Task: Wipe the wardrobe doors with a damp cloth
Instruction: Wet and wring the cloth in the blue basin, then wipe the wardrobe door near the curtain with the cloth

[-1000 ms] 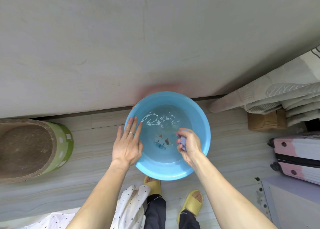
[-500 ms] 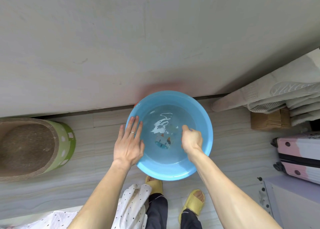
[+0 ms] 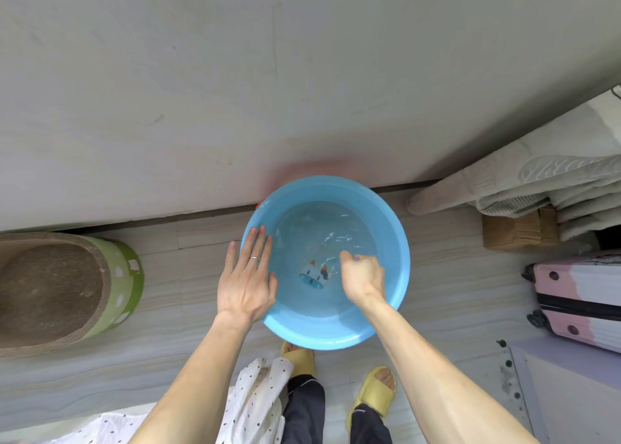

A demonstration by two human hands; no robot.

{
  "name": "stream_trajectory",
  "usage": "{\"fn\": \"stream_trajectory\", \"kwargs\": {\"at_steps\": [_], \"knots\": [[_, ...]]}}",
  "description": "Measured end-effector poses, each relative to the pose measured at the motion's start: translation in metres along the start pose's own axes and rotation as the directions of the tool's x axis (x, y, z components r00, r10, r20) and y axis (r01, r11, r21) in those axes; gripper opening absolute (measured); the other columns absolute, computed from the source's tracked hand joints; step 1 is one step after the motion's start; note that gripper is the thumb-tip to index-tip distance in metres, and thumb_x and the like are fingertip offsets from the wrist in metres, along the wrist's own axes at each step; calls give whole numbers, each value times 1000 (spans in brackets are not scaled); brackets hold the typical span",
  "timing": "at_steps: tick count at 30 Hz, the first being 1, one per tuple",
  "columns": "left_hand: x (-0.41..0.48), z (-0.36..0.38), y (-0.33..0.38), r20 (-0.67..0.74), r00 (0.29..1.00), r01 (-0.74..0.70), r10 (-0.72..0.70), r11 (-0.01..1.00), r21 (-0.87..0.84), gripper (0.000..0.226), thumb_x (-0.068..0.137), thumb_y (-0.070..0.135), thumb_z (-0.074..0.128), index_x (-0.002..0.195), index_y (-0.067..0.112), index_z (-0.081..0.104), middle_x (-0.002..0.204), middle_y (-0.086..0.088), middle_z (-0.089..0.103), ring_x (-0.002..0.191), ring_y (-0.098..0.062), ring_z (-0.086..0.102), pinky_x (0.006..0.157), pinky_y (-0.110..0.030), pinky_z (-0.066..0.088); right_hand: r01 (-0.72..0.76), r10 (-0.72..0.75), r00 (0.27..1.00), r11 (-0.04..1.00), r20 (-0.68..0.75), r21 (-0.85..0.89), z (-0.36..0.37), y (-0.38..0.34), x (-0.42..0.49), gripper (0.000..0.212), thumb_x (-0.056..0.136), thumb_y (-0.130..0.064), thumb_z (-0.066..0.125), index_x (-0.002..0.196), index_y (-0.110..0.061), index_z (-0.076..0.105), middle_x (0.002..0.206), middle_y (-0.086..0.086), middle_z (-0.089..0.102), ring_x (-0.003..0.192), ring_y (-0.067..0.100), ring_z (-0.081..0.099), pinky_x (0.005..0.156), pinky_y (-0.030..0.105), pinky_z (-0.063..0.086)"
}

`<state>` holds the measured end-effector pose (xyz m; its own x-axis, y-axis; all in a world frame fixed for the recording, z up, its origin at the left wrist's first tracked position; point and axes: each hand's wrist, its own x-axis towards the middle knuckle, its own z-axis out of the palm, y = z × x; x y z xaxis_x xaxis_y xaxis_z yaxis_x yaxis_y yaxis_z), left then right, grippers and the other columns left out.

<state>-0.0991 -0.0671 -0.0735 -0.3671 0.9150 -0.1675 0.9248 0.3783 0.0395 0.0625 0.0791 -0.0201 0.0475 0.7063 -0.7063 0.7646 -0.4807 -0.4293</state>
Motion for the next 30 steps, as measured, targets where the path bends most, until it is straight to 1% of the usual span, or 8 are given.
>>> {"fn": "stream_trajectory", "kwargs": {"at_steps": [4, 7, 11, 14, 17, 23, 26, 30], "knots": [[3, -2, 2, -29, 1000, -4, 5, 998, 57, 68, 78, 19, 61, 143, 3, 53, 159, -16, 37, 152, -28, 19, 122, -52, -11, 23, -28, 999, 995, 46, 94, -3, 0, -7, 38, 86, -39, 49, 60, -16, 35, 57, 2, 40, 60, 25, 39, 58, 36, 37], [14, -19, 23, -25, 999, 33, -32, 998, 56, 65, 61, 7, 78, 124, -1, 66, 140, -26, 56, 143, -34, 37, 118, -59, -2, 62, -80, 993, 982, 92, 177, -25, -1, -17, 44, 86, -55, 55, 67, -17, 46, 53, -3, 54, 55, 21, 52, 64, 33, 46], [51, -85, 105, -22, 999, -39, 38, 998, -54, 33, 62, 15, 76, 94, 8, 76, 115, -18, 72, 129, -37, 56, 111, -65, 12, 85, -103, 994, 930, 31, 356, -98, -1, -36, 29, 92, -41, 62, 77, -18, 54, 58, -4, 59, 43, 14, 48, 55, 26, 40], [77, -159, 190, -57, 989, -149, 139, 956, -252, 25, 75, 22, 73, 99, 22, 76, 110, -2, 74, 129, -29, 56, 112, -62, 8, 122, -69, 991, 808, -112, 577, -185, -1, -65, 26, 98, -31, 61, 85, -10, 55, 66, 3, 58, 41, 12, 43, 42, 22, 33], [88, -247, 280, -46, 960, -264, 275, 847, -461, 30, 94, 28, 53, 119, 32, 67, 126, 10, 66, 140, -15, 40, 118, -50, 5, 219, -13, 955, 706, -296, 673, -286, 6, -102, 27, 99, -32, 60, 86, -9, 55, 69, 3, 59, 45, 12, 44, 41, 22, 31], [34, -441, 449, -220, 719, -632, 660, 488, -602, 32, 93, 42, 46, 119, 36, 64, 119, 13, 69, 122, -13, 55, 110, -41, 36, 543, 73, 796, 355, -601, 761, -493, 46, -238, 17, 99, -24, 56, 86, -13, 52, 68, 2, 54, 49, 14, 46, 45, 24, 34], [-21, -514, 510, -156, 569, -620, 808, 297, -726, 38, 93, 52, 44, 122, 35, 63, 117, 14, 71, 112, -11, 63, 98, -32, 47, 701, 72, 680, 231, -730, 675, -558, 78, -313, 11, 86, -21, 57, 90, -11, 55, 72, 6, 54, 56, 18, 52, 45, 25, 39], [-114, -595, 595, -126, 353, -647, 927, 144, -749, 37, 98, 55, 49, 124, 34, 64, 118, 16, 69, 107, -6, 61, 83, -18, 44, 833, 102, 513, 179, -852, 523, -631, 141, -415, 36, 65, -19, 48, 99, -10, 59, 86, 12, 55, 66, 22, 59, 56, 32, 49]]}}
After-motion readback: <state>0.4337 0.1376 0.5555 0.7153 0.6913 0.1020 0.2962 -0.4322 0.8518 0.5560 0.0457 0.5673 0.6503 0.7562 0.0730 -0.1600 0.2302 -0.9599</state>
